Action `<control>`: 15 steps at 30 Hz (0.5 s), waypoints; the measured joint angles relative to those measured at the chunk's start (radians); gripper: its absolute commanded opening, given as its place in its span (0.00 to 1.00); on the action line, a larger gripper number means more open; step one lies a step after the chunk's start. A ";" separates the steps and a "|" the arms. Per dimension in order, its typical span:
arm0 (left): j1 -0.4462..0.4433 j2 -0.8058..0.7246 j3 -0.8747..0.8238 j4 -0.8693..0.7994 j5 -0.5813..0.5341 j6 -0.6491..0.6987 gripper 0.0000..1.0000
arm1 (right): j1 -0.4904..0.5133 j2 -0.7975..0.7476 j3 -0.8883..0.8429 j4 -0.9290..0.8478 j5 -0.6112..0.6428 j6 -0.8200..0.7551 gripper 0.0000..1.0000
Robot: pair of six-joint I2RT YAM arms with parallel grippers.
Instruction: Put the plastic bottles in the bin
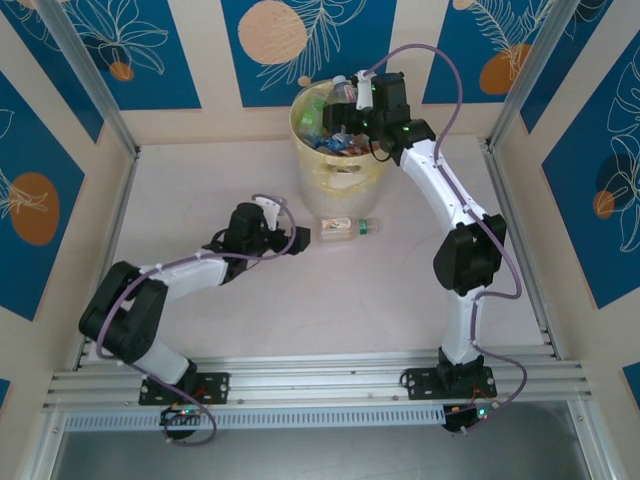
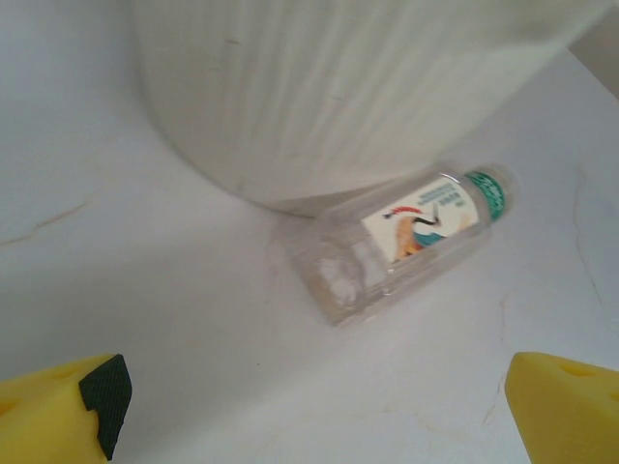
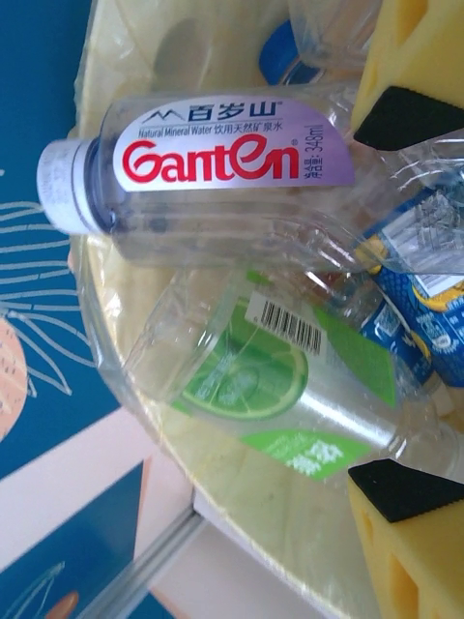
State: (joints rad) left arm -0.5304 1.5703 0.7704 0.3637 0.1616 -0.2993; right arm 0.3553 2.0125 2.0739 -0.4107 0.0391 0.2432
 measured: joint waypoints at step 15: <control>-0.050 0.350 0.193 0.269 0.176 0.191 1.00 | 0.010 -0.481 -0.479 0.105 -0.054 -0.008 0.90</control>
State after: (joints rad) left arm -0.5808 1.9205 0.9630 0.6323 0.3374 -0.1085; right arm 0.3653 1.5314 1.5951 -0.3054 -0.0147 0.2356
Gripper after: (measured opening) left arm 0.999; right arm 0.895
